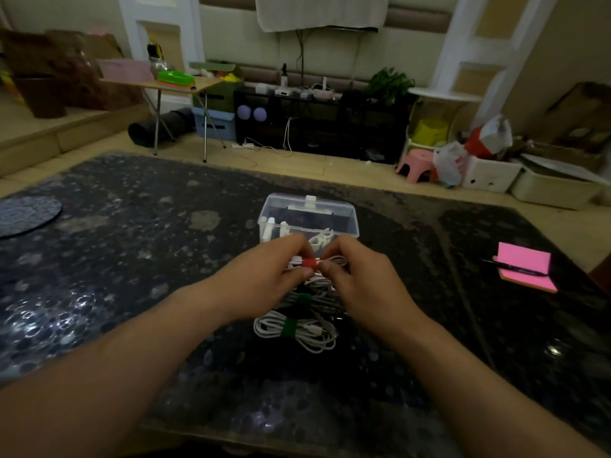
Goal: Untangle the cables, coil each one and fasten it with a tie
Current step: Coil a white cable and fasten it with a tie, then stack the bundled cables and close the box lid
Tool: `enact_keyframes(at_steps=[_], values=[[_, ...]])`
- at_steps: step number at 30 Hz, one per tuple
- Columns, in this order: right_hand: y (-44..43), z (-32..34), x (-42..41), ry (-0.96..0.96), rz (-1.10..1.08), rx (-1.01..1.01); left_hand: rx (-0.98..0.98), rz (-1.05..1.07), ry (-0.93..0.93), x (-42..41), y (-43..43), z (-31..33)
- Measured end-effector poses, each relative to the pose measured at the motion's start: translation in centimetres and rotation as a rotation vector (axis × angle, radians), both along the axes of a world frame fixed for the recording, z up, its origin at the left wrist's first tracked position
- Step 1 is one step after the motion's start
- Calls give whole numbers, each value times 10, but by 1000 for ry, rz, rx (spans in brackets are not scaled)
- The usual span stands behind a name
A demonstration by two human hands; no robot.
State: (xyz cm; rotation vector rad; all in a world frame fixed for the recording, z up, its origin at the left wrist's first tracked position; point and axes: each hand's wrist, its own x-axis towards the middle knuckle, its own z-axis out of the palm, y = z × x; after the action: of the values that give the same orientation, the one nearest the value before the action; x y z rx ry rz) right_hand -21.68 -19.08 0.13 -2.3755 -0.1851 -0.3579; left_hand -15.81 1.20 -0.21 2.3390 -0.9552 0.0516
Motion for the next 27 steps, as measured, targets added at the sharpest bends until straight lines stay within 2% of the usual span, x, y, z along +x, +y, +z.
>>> enact_keyframes(at_steps=[3, 6, 8, 10, 14, 16, 23, 27], values=[[3, -8, 5, -26, -37, -116, 39, 28, -168, 5, 2, -10], [5, -24, 10, -23, -65, -328, 190, 61, -308, 10, 1, -27], [6, -32, 11, 26, -73, -435, 309, 88, -334, 9, -2, -37], [5, -32, 11, 38, -82, -447, 319, 105, -370, 8, -2, -39], [-6, -14, 5, -6, -137, -347, 204, 148, -330, 4, 11, -28], [-12, -5, 1, 36, -128, -319, 213, 173, -307, 5, 26, -23], [2, -20, -12, 203, 81, -626, 484, 70, -181, -14, 49, -27], [13, -37, -6, 149, 123, -693, 549, 6, -236, -27, 34, -42]])
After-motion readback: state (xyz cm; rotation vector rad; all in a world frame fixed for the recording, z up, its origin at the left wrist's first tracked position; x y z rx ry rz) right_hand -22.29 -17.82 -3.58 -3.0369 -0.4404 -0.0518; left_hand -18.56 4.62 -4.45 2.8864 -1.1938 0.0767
